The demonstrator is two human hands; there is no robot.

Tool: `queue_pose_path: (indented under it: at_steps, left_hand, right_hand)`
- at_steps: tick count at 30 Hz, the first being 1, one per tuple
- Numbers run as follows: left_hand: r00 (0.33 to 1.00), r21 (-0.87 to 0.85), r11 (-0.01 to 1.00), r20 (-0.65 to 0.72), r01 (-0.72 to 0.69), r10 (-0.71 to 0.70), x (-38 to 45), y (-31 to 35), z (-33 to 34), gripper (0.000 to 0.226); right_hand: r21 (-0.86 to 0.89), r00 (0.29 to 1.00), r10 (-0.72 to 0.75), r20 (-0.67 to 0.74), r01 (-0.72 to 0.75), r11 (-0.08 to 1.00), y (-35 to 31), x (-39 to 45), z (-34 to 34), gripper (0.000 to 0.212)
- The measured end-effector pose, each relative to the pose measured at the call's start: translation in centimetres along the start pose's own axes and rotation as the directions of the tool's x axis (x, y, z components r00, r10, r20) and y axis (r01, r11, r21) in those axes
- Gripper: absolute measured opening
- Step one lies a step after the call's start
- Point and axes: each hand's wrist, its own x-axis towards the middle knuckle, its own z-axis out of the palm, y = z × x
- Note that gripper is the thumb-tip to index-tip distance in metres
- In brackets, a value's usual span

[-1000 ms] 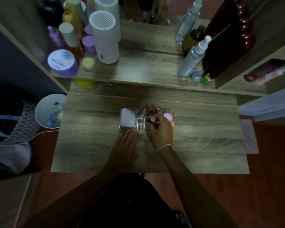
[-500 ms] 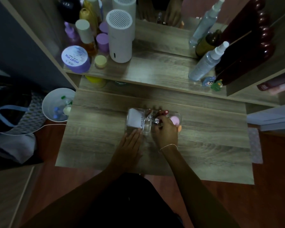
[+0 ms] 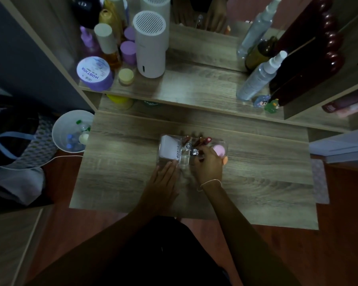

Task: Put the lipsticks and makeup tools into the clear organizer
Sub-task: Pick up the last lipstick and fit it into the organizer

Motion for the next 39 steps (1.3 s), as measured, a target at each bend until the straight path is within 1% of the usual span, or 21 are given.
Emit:
queue_pose_path:
  at_steps: [3,6,11,15,18,22,27,29,31,33,35,37,38,39]
  left_hand:
    - [1.0,0.003,1.0,0.002,0.0,0.0,0.0,0.0,0.1,0.068]
    - [1.0,0.001,1.0,0.015,0.004,-0.004,0.1,0.1,0.1,0.07]
    - [1.0,-0.023,1.0,0.023,0.009,-0.008,0.0,0.1,0.2,0.07]
    - [1.0,-0.053,0.998,0.015,0.017,-0.016,0.0,0.1,0.2,0.071]
    - [1.0,-0.053,0.998,0.023,0.019,-0.018,0.0,0.1,0.2,0.072]
    - [1.0,-0.036,0.999,0.022,0.017,-0.016,-0.1,0.2,0.1,0.071]
    - [1.0,-0.023,1.0,0.028,0.007,-0.006,0.0,0.3,-0.3,0.069]
    - [0.999,-0.033,0.999,0.031,0.009,-0.008,-0.2,0.4,-0.5,0.067]
    - [1.0,-0.055,0.999,0.024,-0.004,0.006,-0.3,0.4,-0.9,0.065]
    - [0.998,-0.071,0.996,-0.025,-0.055,0.054,-0.4,0.4,-1.3,0.061]
    - [0.989,-0.09,0.99,-0.111,-0.109,0.099,-0.3,0.5,-1.8,0.057]
    - [0.974,-0.1,0.985,-0.193,-0.138,0.117,0.3,0.6,-2.6,0.058]
    - [0.969,-0.082,0.988,-0.219,-0.134,0.113,0.8,0.6,-3.0,0.06]
    - [0.966,-0.057,0.992,-0.237,-0.116,0.099,1.5,0.5,-3.5,0.062]
  right_hand:
    - [0.022,1.0,0.026,-0.004,-0.026,0.999,-0.1,-0.2,-0.1,0.028]
    - [0.063,0.994,0.103,-0.023,-0.102,0.993,-0.2,-0.6,-0.1,0.029]
    - [0.022,0.986,0.154,-0.057,-0.153,0.988,-0.6,-1.0,0.1,0.037]
    - [0.014,0.979,0.19,-0.074,-0.189,0.982,-1.0,-0.9,0.2,0.029]
    - [-0.009,0.985,0.145,-0.088,-0.147,0.989,-0.9,-0.7,0.2,0.026]
    - [-0.021,0.99,0.132,-0.049,-0.133,0.991,-0.5,-0.9,0.1,0.025]
    - [0.014,0.987,0.133,-0.085,-0.132,0.991,0.1,-1.9,-0.5,0.016]
    - [0.041,0.988,0.116,-0.106,-0.112,0.993,0.5,-2.7,-0.8,0.018]
    - [0.053,0.993,0.079,-0.089,-0.075,0.996,1.3,-3.6,-1.1,0.016]
    - [0.05,0.997,0.024,-0.072,-0.021,0.999,2.1,-4.4,-1.4,0.013]
    - [0.046,0.996,-0.044,-0.084,0.048,0.998,2.6,-5.0,-1.9,0.014]
    - [0.026,0.987,-0.112,-0.119,0.116,0.993,2.8,-5.5,-2.3,0.029]
    - [0.009,0.983,-0.131,-0.129,0.133,0.991,2.8,-5.7,-2.6,0.037]
    - [-0.009,0.979,-0.148,-0.139,0.148,0.989,2.8,-5.7,-2.7,0.041]
